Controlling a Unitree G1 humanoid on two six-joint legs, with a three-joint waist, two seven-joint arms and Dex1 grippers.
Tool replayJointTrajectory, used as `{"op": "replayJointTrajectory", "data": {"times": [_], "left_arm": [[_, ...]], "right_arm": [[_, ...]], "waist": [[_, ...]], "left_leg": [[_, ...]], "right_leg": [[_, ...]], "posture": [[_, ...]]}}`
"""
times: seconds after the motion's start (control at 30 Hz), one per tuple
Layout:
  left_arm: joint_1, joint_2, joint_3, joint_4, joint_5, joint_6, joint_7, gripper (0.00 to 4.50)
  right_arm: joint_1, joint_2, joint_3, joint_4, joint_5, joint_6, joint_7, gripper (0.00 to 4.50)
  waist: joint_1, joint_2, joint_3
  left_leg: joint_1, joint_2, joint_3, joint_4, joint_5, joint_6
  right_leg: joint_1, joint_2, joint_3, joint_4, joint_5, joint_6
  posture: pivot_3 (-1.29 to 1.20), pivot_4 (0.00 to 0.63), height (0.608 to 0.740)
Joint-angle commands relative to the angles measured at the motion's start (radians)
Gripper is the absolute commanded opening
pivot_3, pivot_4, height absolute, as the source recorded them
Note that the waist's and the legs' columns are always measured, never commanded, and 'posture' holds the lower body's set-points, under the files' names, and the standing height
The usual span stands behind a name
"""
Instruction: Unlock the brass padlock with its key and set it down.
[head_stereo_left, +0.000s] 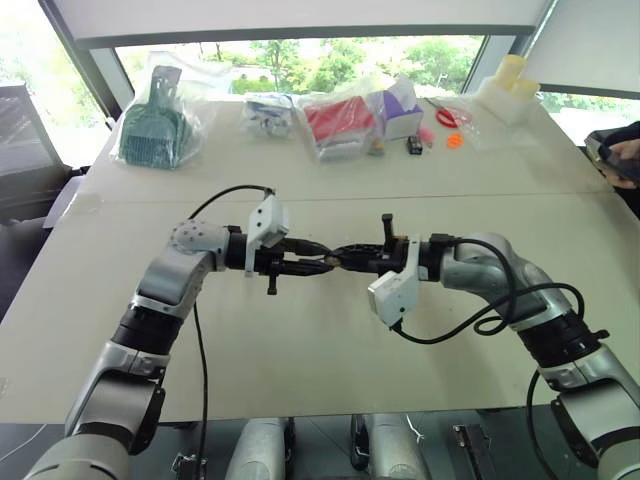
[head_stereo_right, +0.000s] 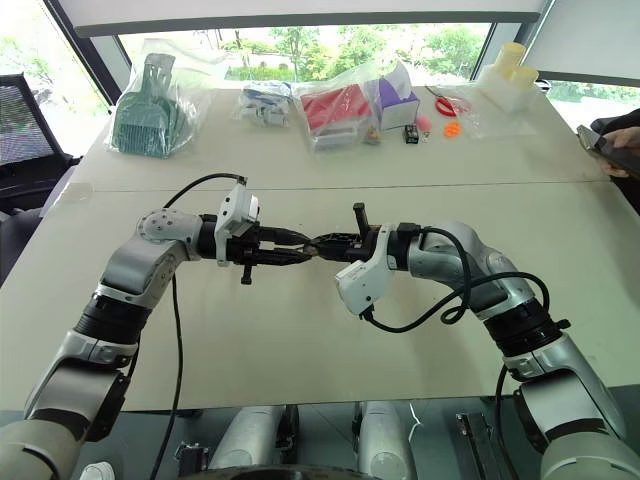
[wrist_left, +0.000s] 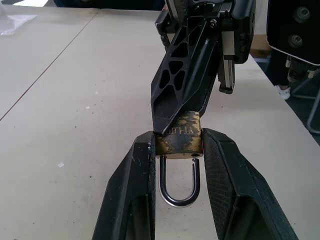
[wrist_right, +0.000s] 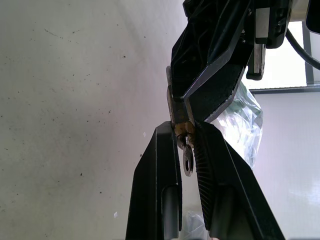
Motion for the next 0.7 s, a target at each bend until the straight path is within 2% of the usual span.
{"op": "replayJointTrajectory", "data": {"times": [0.03,0.1,0.33,0.37,0.57,0.6,0.67,0.7], "left_arm": [[-0.013,0.004,0.018,-0.040,-0.003,-0.004,0.005,0.76],[-0.014,0.012,0.022,-0.042,-0.007,0.019,0.010,0.76],[0.003,0.041,0.046,-0.068,-0.019,0.047,0.029,4.12],[0.007,0.045,0.057,-0.077,-0.026,0.054,0.039,4.48],[0.020,0.060,0.144,-0.138,-0.095,0.130,0.095,4.48],[0.025,0.064,0.149,-0.148,-0.101,0.138,0.096,4.08],[0.038,0.068,0.151,-0.165,-0.109,0.148,0.098,3.65],[0.044,0.068,0.150,-0.171,-0.109,0.150,0.100,3.16]], "right_arm": [[-0.024,0.005,-0.023,-0.019,0.024,0.006,-0.008,0.04],[-0.018,0.006,-0.029,-0.021,0.020,0.027,-0.010,0.04],[-0.009,0.004,-0.042,-0.021,0.024,0.066,-0.016,0.00],[-0.007,0.003,-0.045,-0.023,0.025,0.071,-0.017,0.00],[0.011,-0.003,-0.058,-0.025,0.028,0.096,-0.028,0.00],[0.013,-0.003,-0.059,-0.026,0.029,0.099,-0.028,0.00],[0.017,-0.001,-0.061,-0.027,0.031,0.106,-0.029,0.00],[0.018,0.000,-0.061,-0.029,0.031,0.108,-0.029,0.00]], "waist": [[0.000,0.000,0.000],[0.000,0.000,0.000],[0.000,0.000,0.000],[0.000,0.000,0.000],[0.000,0.000,0.000],[0.000,0.000,0.000],[-0.001,0.000,0.000],[-0.001,0.000,0.000]], "left_leg": [[0.000,0.000,0.000,0.000,0.000,0.000],[0.000,0.000,0.000,0.000,0.000,0.000],[0.000,0.000,0.000,0.000,0.000,0.000],[0.000,0.000,0.000,0.000,0.000,0.000],[0.000,0.000,0.000,0.000,0.000,0.000],[0.000,0.000,0.000,0.000,0.000,0.000],[0.000,0.000,0.000,0.000,0.000,0.000],[0.000,0.000,0.000,0.000,0.000,0.000]], "right_leg": [[0.000,0.000,0.000,0.000,0.000,0.000],[0.000,0.000,0.000,0.000,0.000,0.000],[0.000,0.000,0.000,0.000,0.000,0.000],[0.000,0.000,0.000,0.000,0.000,0.000],[0.000,0.000,0.000,0.000,0.000,0.000],[0.000,0.000,0.000,0.000,0.000,0.000],[0.000,0.000,0.000,0.000,0.000,0.000],[0.000,0.000,0.000,0.000,0.000,0.000]], "posture": [[0.00,0.150,0.740],[0.00,0.150,0.740],[0.00,0.150,0.740],[0.00,0.150,0.740],[0.00,0.150,0.740],[0.00,0.150,0.740],[0.00,0.150,0.740],[0.00,0.150,0.740]]}}
